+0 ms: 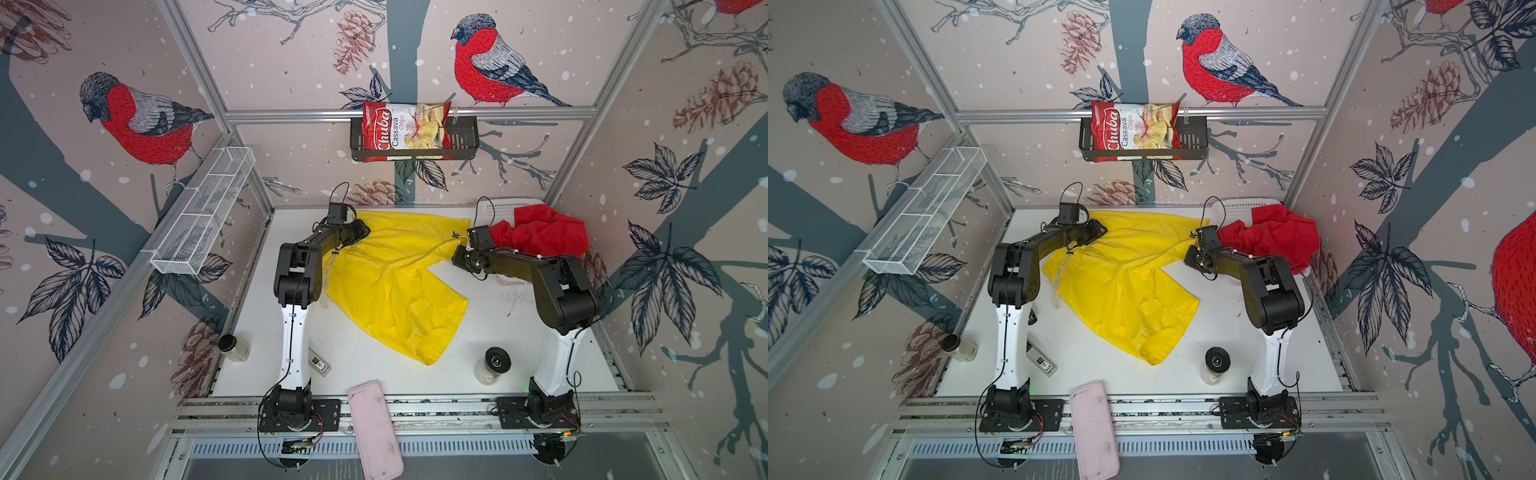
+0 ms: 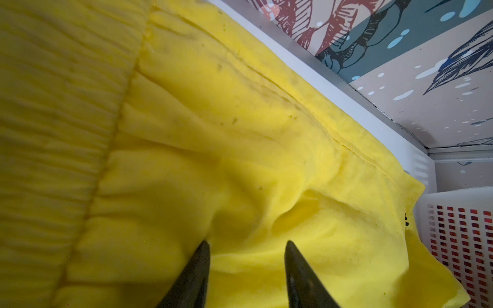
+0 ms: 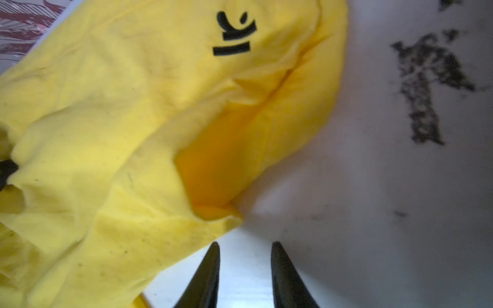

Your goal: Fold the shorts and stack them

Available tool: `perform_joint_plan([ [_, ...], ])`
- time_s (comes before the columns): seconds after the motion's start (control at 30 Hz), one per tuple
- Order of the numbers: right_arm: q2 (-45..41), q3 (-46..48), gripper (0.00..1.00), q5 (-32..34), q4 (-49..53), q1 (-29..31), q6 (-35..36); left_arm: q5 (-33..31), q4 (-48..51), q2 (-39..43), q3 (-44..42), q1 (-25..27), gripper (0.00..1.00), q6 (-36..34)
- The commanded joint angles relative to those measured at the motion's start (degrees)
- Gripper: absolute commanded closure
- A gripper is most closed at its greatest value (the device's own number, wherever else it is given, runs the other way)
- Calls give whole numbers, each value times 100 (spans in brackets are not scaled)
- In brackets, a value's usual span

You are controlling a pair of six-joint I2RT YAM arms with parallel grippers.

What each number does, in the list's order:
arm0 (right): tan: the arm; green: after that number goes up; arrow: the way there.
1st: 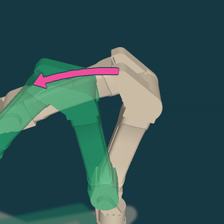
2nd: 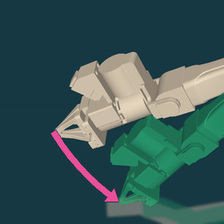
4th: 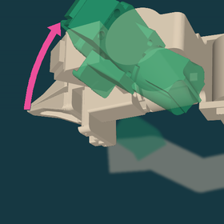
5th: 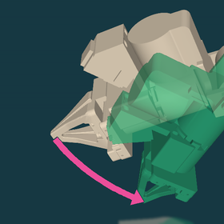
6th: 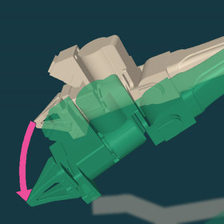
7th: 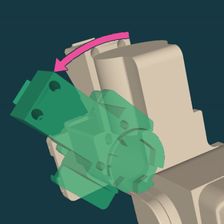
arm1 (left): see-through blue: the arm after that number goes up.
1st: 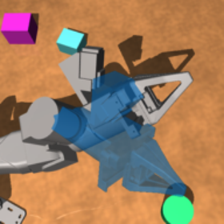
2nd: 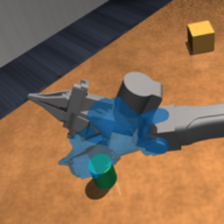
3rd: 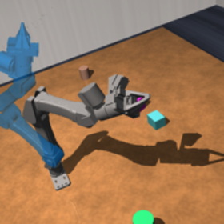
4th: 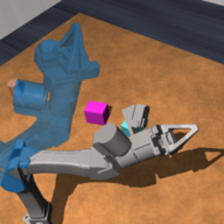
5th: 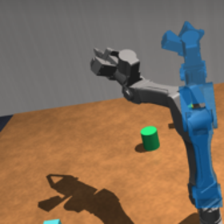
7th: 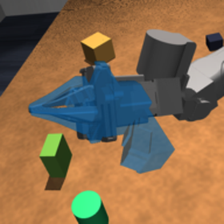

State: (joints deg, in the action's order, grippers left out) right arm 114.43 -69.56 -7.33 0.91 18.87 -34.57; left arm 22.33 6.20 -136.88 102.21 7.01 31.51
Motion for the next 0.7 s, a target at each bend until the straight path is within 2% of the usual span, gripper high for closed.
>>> perform_joint_plan([
  [0.0, 197, -260, 64, -316, -291, 16, -114, -380, 553, -128, -60, -15, 54, -82],
  [0.07, 355, -409, 63, -397, -352, 17, -176, -386, 562, -150, -29, -15, 54, -92],
  [0.1, 445, -502, 65, -433, -379, 19, -205, -383, 578, -163, -1, -15, 54, -108],
  [0.17, 636, -687, 85, -462, -302, 13, -268, -430, 630, -186, 59, -20, 54, -127],
  [0.2, 716, -778, 91, -475, -228, 20, -302, -462, 673, -203, 94, -28, 54, -131],
  [0.3, 710, -782, 99, -508, -169, 20, -315, -619, 737, -225, 124, -113, 58, -73],
  [0.47, 339, -581, 100, -354, 345, -112, -75, -1270, 1090, -301, 269, -338, 60, 112],
  [0.67, -172, -51, 100, -322, 734, -410, 125, -1273, 1342, -476, 243, -628, 63, 330],
])
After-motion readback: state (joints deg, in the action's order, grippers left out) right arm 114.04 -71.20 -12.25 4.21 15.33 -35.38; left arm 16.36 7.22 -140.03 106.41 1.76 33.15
